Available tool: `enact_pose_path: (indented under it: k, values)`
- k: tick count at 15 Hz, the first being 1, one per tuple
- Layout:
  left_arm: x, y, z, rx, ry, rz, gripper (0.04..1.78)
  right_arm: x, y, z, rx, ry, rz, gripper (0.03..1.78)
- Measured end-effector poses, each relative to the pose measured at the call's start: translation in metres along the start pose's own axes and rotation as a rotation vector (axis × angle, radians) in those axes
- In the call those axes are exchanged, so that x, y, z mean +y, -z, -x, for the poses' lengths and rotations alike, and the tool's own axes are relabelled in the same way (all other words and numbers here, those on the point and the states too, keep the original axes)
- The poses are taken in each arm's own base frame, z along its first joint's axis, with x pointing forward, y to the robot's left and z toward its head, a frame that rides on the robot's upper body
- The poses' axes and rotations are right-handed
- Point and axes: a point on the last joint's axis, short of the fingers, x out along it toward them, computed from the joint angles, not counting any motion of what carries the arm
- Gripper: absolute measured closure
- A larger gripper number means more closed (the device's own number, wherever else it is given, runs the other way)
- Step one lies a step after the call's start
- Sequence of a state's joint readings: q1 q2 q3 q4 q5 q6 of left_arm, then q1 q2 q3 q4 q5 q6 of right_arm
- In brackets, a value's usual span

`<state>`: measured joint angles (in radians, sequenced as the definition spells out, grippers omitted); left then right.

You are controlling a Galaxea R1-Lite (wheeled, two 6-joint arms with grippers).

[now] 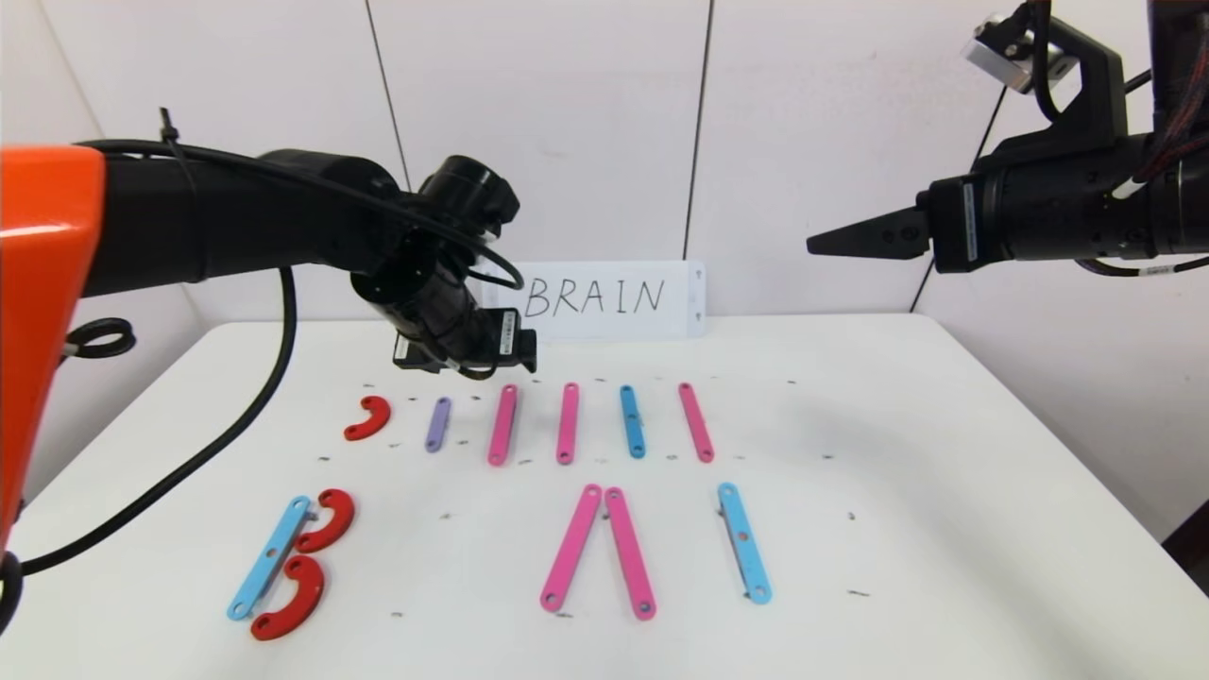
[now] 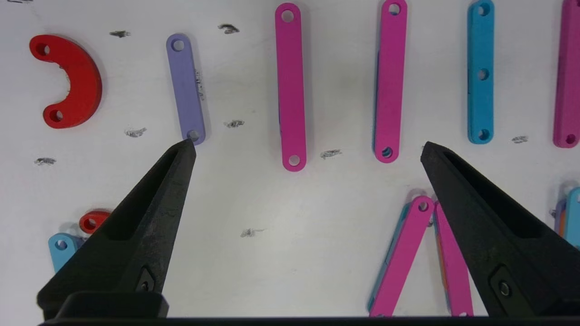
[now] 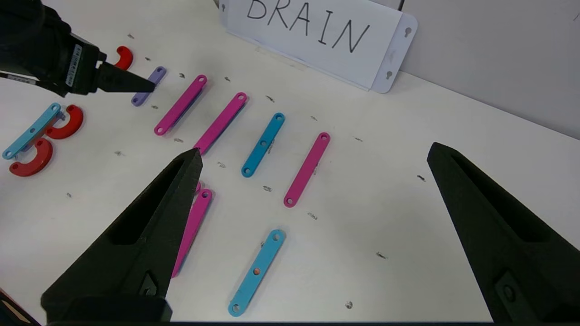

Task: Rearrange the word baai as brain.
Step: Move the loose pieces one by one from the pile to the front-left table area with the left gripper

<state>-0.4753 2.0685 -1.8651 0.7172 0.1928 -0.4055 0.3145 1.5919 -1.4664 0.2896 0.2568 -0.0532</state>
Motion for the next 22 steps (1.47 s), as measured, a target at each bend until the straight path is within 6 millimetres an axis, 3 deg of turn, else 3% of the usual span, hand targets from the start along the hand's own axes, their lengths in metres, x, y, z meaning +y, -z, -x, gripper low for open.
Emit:
enact_pose_path:
  k: [7, 11, 15, 19, 22]
  values:
    - [0.008, 0.007, -0.079, 0.087, -0.063, 0.022, 0.07, 0.0, 0.0, -0.001, 0.002, 0.0, -0.001, 0.07]
    - [0.009, 0.01, -0.103, 0.103, -0.071, 0.024, 0.07, 0.0, 0.0, -0.001, 0.003, 0.0, -0.001, 0.07]
    - [0.008, 0.013, -0.113, 0.107, -0.069, 0.024, 0.11, -0.002, 0.001, -0.002, 0.004, 0.002, -0.002, 0.07]
    - [0.007, 0.014, -0.116, 0.111, -0.067, 0.024, 0.49, -0.002, 0.001, -0.003, 0.005, 0.004, -0.003, 0.07]
    - [0.007, 0.014, -0.117, 0.113, -0.067, 0.024, 1.04, -0.002, 0.001, -0.003, 0.005, 0.004, -0.002, 0.07]
